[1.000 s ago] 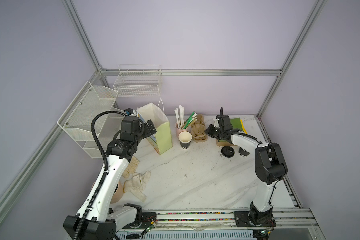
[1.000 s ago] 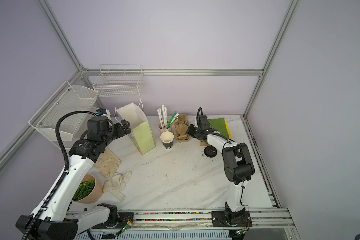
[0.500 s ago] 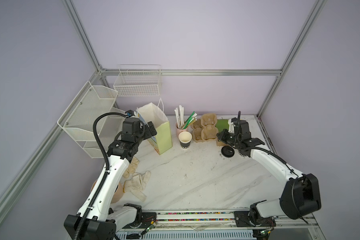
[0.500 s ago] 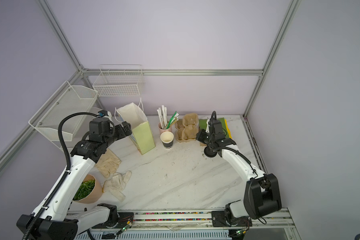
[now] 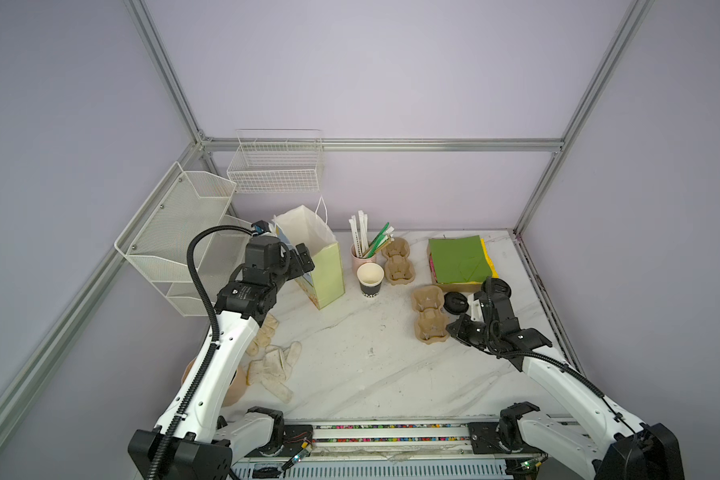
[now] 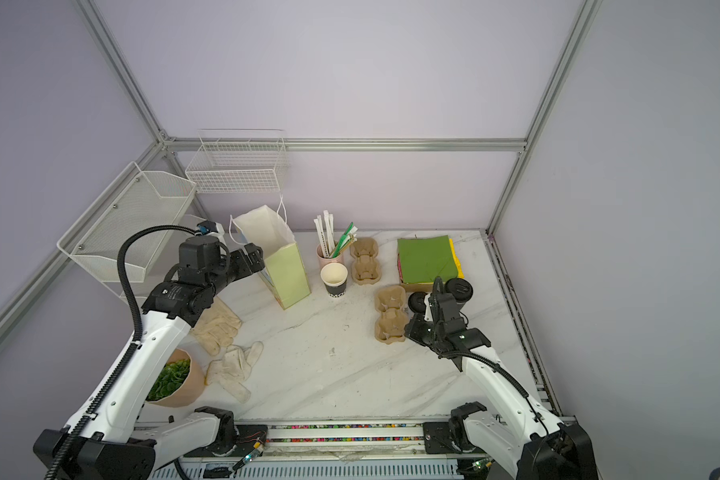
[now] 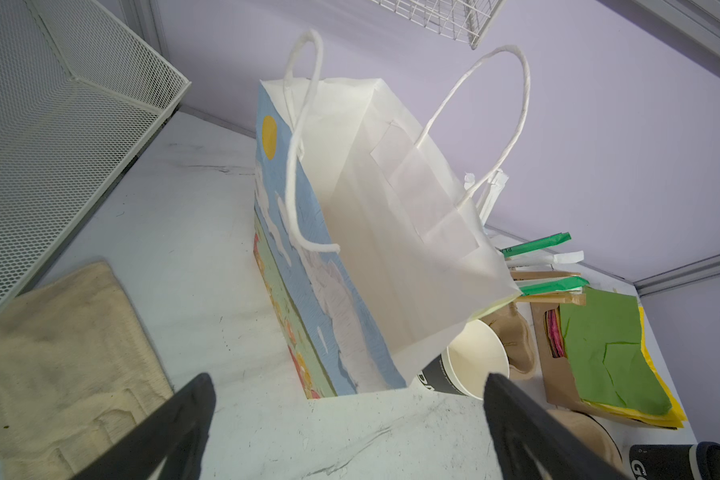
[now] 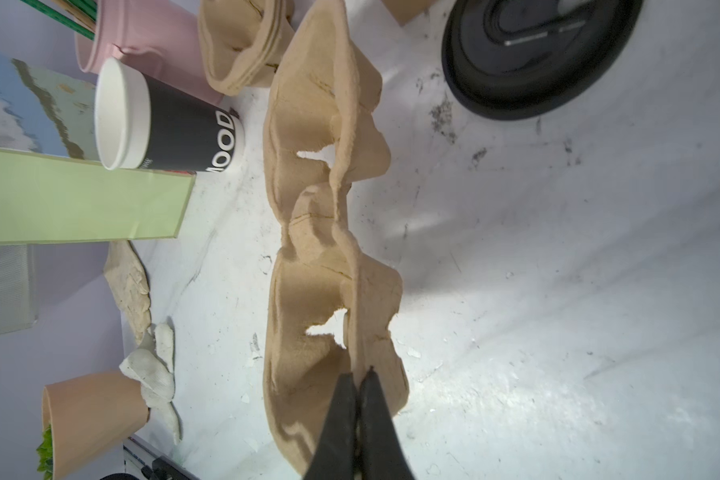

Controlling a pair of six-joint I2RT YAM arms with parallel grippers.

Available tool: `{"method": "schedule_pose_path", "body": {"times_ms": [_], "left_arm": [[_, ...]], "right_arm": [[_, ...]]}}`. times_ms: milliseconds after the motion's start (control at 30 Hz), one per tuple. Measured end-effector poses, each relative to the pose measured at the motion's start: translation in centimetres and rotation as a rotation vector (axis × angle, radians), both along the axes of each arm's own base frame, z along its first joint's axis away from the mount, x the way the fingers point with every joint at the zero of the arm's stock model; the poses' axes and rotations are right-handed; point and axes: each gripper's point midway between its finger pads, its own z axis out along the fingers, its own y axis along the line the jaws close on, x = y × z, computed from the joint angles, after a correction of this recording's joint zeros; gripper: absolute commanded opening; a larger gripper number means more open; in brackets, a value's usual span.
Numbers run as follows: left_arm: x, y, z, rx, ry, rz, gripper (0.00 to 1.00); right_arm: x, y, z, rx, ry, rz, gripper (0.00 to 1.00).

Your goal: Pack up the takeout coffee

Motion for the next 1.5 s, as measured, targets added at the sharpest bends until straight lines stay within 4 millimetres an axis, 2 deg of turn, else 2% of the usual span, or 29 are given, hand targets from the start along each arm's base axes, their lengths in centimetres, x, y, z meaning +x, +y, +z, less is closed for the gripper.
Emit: {"method": "schedule_pose_path", "body": {"times_ms": [133,233,533,667,700,733,867,967,1033,1100,1233,1333,1500], "left_arm": [[0.0,0.0,-0.3,0.001,0.006,0.000,1.00],[0.0,0.0,-0.3,0.001,0.005,0.000,1.00],[0.0,0.0,-0.3,0.001,0.004,0.000,1.00],[0.0,0.0,-0.3,0.001,0.004,0.000,1.00],[0.0,0.0,-0.3,0.001,0.005,0.000,1.00],[0.0,0.0,-0.3,0.001,0.004,0.000,1.00],[0.0,0.0,-0.3,0.001,0.004,0.001,1.00],[0.0,0.0,-0.4,0.002,0.007,0.001,1.00],[-0.1,0.0,-0.5,0.003,0.014,0.001,1.00],[-0.2,0.1,-0.6,0.003,0.019,0.001,1.00],[-0.4,0.2,-1.0,0.010,0.040,0.008,1.00],[-0.6,0.7,-1.4,0.024,0.068,0.029,1.00],[0.6,1.1,0.2,0.041,0.068,0.058,1.00]], "right_arm": [[0.1,0.0,-2.0,-0.018,0.040,0.002,0.00],[0.7,0.1,-2.8,-0.026,0.048,0.003,0.00],[2.6,-1.7,-2.3,-0.084,0.007,-0.077,0.00],[3.1,-2.3,-2.7,-0.100,0.018,-0.087,0.00],[3.1,-2.5,-2.7,-0.103,0.021,-0.091,0.05],[3.2,-2.6,-2.7,-0.104,0.022,-0.095,0.16],[3.5,-3.1,-2.4,-0.118,0.017,-0.104,0.32],[3.6,-3.4,-1.8,-0.132,0.015,-0.114,0.50],[3.8,-3.7,-0.7,-0.142,0.002,-0.125,0.65],[4.4,-4.1,1.2,-0.163,-0.032,-0.138,0.77],[5.9,-4.7,5.5,-0.209,-0.113,-0.151,0.89],[6.7,-4.8,7.7,-0.230,-0.159,-0.144,0.96],[6.5,-4.5,7.5,-0.230,-0.147,-0.118,0.97]]}}
